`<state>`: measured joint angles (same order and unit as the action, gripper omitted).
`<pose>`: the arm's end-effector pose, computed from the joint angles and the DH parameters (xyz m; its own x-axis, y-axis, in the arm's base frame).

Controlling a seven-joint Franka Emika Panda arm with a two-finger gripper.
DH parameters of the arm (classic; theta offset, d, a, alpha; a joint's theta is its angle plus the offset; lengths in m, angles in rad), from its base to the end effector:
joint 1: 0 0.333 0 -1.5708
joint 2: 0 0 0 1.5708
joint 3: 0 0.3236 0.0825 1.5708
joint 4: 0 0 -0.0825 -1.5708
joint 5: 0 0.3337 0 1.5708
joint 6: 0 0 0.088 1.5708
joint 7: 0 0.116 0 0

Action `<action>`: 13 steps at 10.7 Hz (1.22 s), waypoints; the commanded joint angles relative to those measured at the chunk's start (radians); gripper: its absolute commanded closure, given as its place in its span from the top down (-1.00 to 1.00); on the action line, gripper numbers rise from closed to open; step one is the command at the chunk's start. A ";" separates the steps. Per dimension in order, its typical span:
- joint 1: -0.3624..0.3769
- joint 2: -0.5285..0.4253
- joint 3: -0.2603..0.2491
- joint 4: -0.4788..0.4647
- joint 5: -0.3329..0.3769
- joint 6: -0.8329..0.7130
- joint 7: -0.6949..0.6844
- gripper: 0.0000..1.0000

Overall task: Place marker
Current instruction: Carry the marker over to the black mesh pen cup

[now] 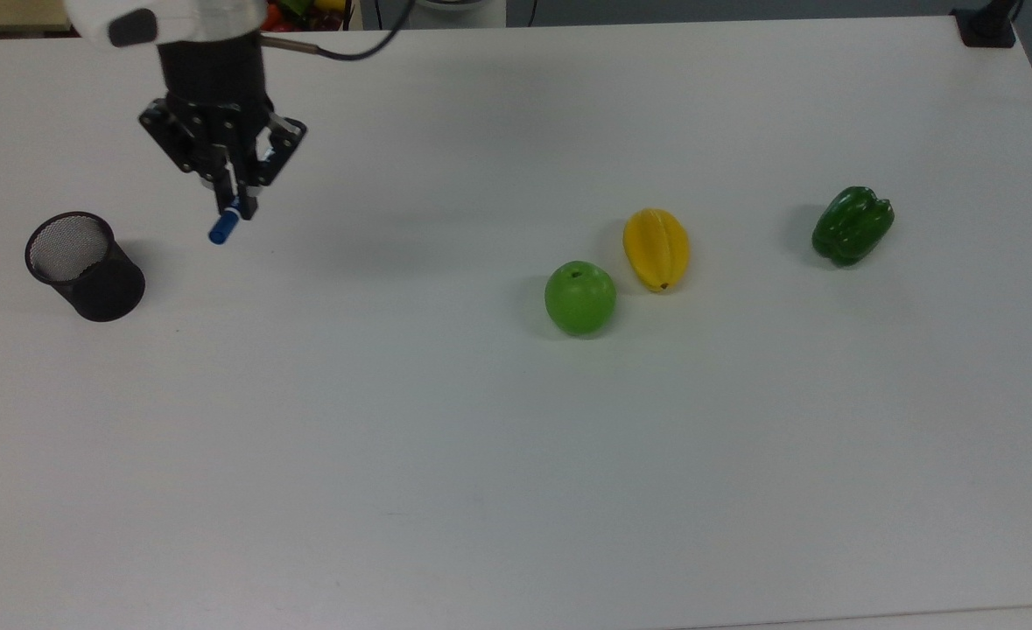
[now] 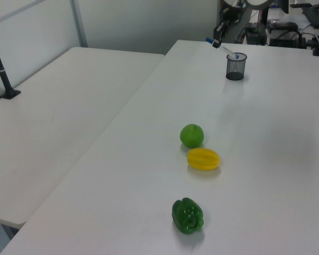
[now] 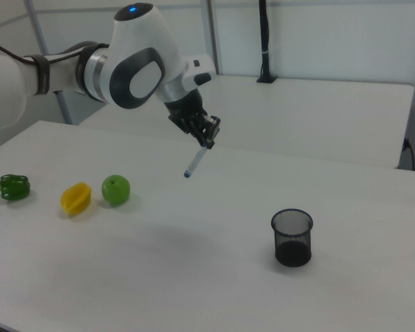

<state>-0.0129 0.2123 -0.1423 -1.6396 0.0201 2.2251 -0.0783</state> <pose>0.6101 -0.0863 0.5439 0.9289 -0.0645 0.3647 -0.0845 -0.9957 0.0392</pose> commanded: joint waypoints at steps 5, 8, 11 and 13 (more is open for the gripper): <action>-0.034 0.012 -0.207 -0.039 0.611 0.154 -0.648 -1.00; -0.074 0.033 -0.229 -0.046 0.717 0.156 -0.771 -1.00; -0.105 0.096 -0.232 -0.048 0.773 0.284 -0.831 -1.00; -0.125 0.116 -0.232 -0.061 0.872 0.338 -0.935 -1.00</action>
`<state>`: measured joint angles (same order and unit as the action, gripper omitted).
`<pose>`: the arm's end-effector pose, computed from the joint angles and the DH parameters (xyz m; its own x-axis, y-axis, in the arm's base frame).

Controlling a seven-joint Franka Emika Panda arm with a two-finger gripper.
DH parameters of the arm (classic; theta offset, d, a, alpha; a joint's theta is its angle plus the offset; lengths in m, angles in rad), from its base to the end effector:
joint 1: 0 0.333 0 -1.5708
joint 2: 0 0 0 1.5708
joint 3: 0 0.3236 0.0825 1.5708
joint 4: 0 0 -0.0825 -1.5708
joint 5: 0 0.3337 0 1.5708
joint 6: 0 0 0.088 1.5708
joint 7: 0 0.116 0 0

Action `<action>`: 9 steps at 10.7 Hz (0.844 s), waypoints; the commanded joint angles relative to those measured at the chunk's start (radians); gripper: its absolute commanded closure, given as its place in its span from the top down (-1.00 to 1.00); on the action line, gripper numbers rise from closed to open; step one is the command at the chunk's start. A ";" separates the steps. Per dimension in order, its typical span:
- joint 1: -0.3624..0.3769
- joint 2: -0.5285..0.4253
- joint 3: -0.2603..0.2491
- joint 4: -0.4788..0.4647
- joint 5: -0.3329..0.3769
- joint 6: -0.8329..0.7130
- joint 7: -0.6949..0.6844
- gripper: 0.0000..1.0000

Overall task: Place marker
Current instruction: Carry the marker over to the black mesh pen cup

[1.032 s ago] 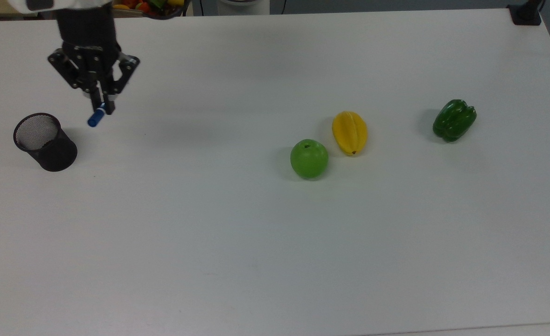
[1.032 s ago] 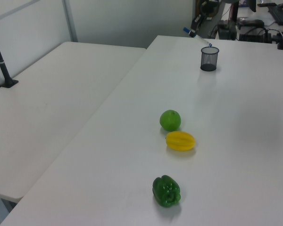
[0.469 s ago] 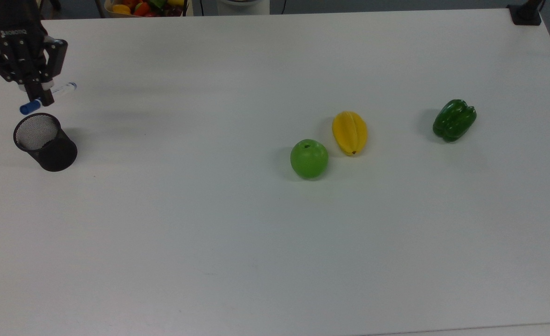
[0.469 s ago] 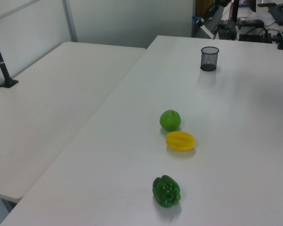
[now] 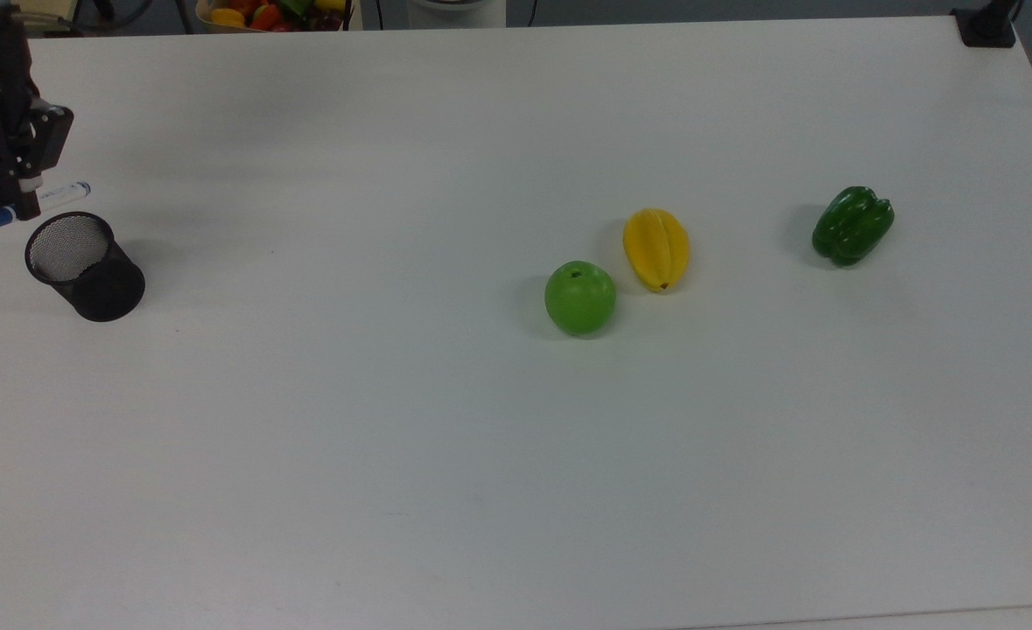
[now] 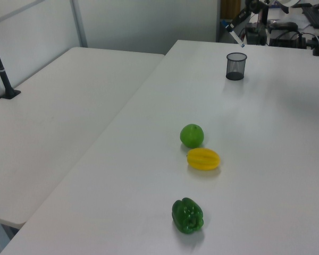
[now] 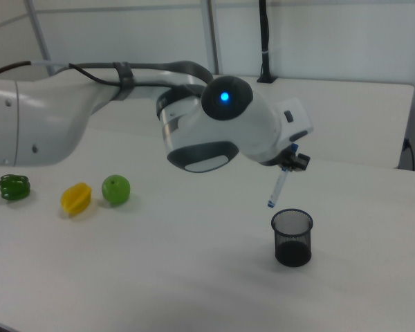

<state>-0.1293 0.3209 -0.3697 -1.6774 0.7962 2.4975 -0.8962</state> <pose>0.5827 -0.2832 0.5030 0.7469 -0.0902 0.6588 -0.0385 -0.9950 -0.0926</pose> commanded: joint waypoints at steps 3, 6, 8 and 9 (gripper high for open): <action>-0.009 0.021 -0.005 -0.070 0.283 0.158 -0.292 -1.00; -0.007 0.029 -0.005 -0.088 0.368 0.159 -0.386 -1.00; -0.006 0.050 -0.003 -0.082 0.368 0.162 -0.386 -1.00; -0.006 0.066 -0.002 -0.076 0.370 0.164 -0.386 -1.00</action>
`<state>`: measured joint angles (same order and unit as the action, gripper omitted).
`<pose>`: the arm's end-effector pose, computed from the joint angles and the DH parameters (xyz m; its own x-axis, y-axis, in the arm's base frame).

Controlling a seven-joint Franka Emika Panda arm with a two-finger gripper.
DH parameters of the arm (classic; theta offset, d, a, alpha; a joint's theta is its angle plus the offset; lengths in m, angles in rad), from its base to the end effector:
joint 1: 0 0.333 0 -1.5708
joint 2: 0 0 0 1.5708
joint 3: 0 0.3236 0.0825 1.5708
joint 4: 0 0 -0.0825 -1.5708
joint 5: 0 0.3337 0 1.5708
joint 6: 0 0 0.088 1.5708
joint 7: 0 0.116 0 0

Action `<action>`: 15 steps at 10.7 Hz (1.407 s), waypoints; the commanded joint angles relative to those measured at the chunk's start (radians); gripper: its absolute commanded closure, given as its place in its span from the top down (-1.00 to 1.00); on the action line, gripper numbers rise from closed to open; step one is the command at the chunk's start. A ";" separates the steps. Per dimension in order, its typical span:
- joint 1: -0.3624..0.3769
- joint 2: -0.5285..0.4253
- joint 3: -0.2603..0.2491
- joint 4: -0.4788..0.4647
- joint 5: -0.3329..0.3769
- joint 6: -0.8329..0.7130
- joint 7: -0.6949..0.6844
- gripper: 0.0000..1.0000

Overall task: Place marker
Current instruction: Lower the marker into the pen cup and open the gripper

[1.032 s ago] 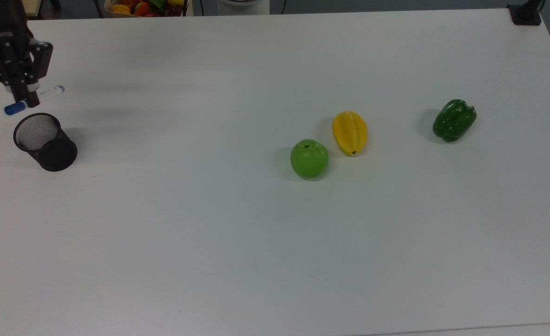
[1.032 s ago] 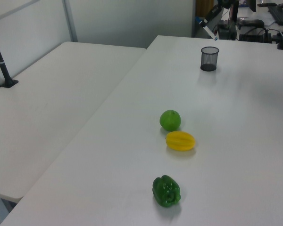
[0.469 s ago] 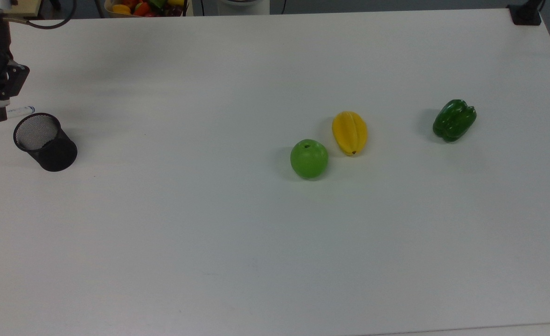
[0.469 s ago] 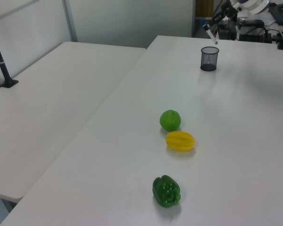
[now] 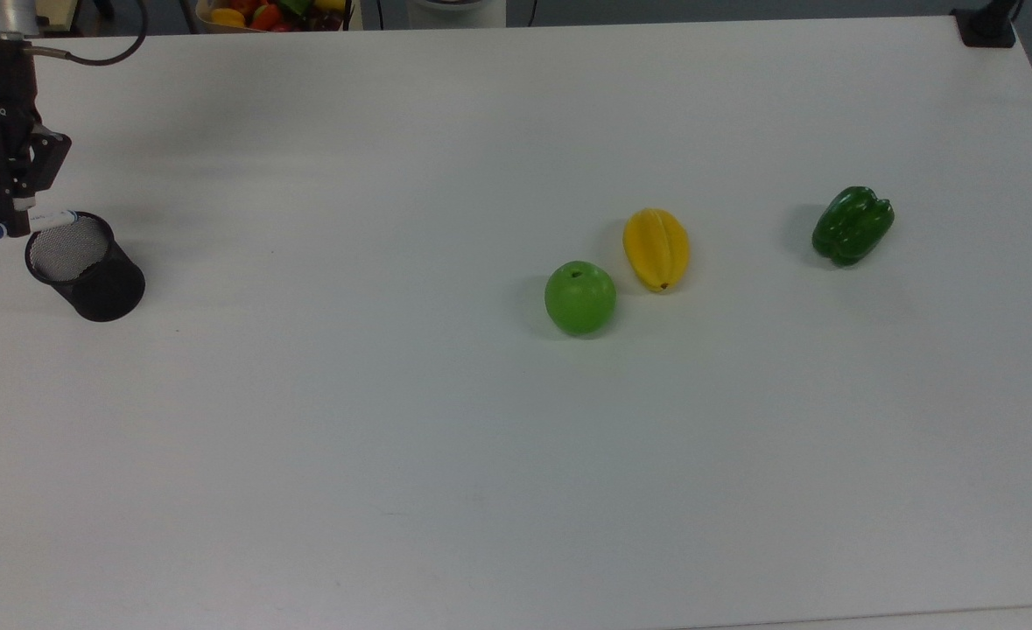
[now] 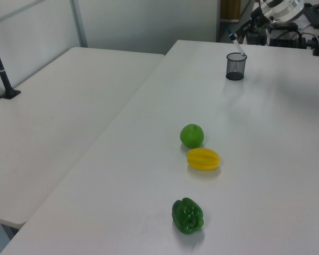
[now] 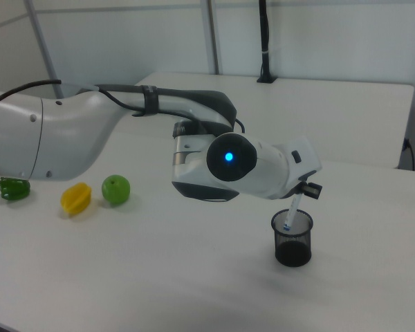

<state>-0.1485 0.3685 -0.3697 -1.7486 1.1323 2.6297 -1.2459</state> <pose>0.5676 -0.3098 0.4508 0.6668 -0.0773 0.7412 -0.0466 -0.9970 -0.0620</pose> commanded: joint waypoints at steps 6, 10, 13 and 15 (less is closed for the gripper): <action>0.021 0.040 0.008 -0.006 0.038 0.073 -0.037 -0.84; 0.023 0.040 0.008 -0.008 0.038 0.073 -0.035 -0.24; 0.024 0.038 0.011 -0.008 0.038 0.073 -0.027 0.79; 0.026 0.033 0.012 -0.008 0.037 0.075 -0.020 1.00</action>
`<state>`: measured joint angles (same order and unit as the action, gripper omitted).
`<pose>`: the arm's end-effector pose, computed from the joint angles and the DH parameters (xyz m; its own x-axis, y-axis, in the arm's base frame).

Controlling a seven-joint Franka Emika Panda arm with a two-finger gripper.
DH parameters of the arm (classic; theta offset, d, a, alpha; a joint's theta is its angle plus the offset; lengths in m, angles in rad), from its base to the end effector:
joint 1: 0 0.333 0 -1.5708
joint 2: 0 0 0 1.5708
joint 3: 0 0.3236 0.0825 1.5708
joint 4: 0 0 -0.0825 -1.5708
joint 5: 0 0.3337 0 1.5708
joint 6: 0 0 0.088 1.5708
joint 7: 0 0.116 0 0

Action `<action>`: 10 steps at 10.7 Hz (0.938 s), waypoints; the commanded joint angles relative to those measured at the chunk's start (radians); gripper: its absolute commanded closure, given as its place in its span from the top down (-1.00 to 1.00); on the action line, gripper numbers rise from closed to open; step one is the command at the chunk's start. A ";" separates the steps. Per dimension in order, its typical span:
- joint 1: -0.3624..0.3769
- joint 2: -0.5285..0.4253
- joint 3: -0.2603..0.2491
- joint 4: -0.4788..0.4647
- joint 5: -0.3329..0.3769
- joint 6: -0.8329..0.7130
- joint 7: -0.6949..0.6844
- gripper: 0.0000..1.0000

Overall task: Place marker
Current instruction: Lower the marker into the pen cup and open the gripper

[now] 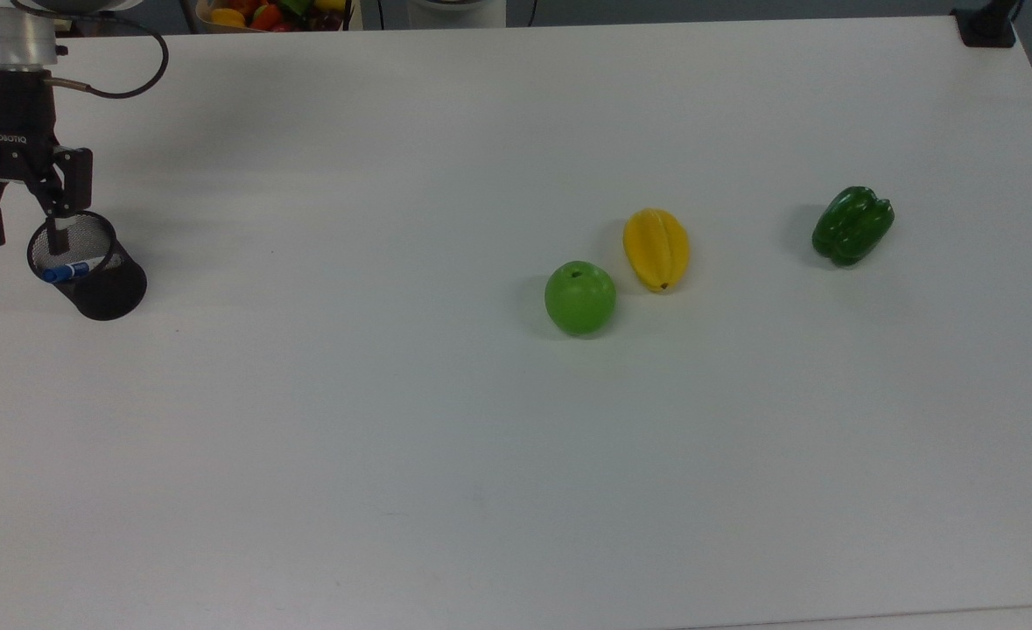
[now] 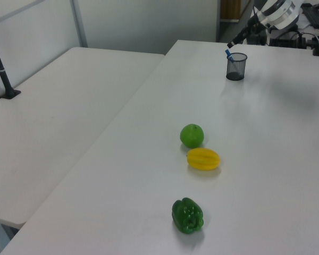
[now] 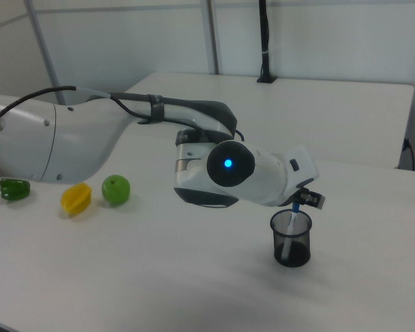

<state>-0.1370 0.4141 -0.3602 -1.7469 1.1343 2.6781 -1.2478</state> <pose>0.5767 -0.3047 0.4268 0.6879 -0.0699 0.7224 -0.0617 -0.9974 -0.0378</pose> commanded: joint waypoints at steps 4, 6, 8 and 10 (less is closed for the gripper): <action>0.016 -0.049 0.009 0.004 -0.109 0.002 -0.007 1.00; 0.004 -0.082 0.003 0.021 -0.285 -0.116 0.100 1.00; 0.000 -0.107 -0.008 0.106 -0.478 -0.348 0.303 1.00; -0.001 -0.133 -0.008 0.168 -0.563 -0.516 0.533 1.00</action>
<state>-0.1391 0.3246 -0.3616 -1.6341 0.6597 2.3391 -0.9410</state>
